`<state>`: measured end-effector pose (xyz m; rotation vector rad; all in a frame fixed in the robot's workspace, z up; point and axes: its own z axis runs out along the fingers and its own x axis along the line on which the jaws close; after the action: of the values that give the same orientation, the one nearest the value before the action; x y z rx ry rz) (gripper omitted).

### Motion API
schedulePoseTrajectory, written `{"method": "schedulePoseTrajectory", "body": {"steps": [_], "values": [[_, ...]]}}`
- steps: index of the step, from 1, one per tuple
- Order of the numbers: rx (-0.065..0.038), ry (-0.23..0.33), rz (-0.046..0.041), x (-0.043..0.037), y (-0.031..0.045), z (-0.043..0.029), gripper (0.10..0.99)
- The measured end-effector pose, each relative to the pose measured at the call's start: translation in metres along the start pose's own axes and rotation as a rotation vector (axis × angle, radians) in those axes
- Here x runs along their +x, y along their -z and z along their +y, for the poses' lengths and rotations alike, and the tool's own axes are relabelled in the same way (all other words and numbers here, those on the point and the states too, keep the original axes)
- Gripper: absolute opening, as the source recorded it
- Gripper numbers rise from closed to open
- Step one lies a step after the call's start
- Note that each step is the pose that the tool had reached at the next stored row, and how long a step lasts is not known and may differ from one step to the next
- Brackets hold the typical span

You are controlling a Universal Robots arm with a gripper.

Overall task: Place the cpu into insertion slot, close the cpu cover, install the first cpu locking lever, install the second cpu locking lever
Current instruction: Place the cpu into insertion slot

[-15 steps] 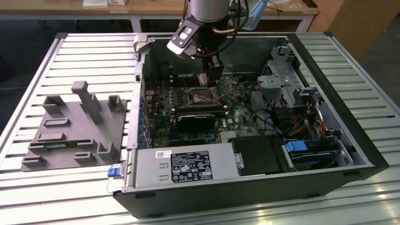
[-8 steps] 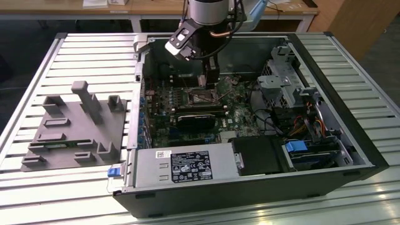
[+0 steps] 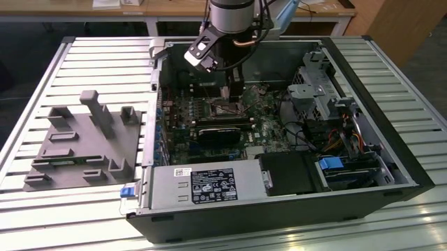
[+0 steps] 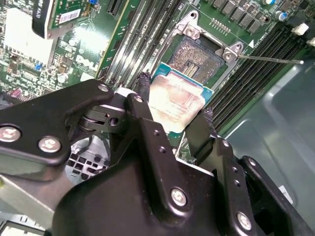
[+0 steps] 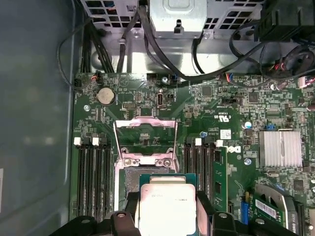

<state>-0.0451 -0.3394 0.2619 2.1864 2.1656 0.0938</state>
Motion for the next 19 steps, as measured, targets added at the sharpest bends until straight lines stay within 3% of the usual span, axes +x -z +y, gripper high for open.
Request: {"method": "schedulePoseTrajectory", "body": {"steps": [8,19], "values": [[0.000,0.058,0.0060,0.0013,-0.0162,-0.0023,0.541],[0.000,0.044,0.0033,0.0035,-0.0313,-0.0047,0.541]]}}
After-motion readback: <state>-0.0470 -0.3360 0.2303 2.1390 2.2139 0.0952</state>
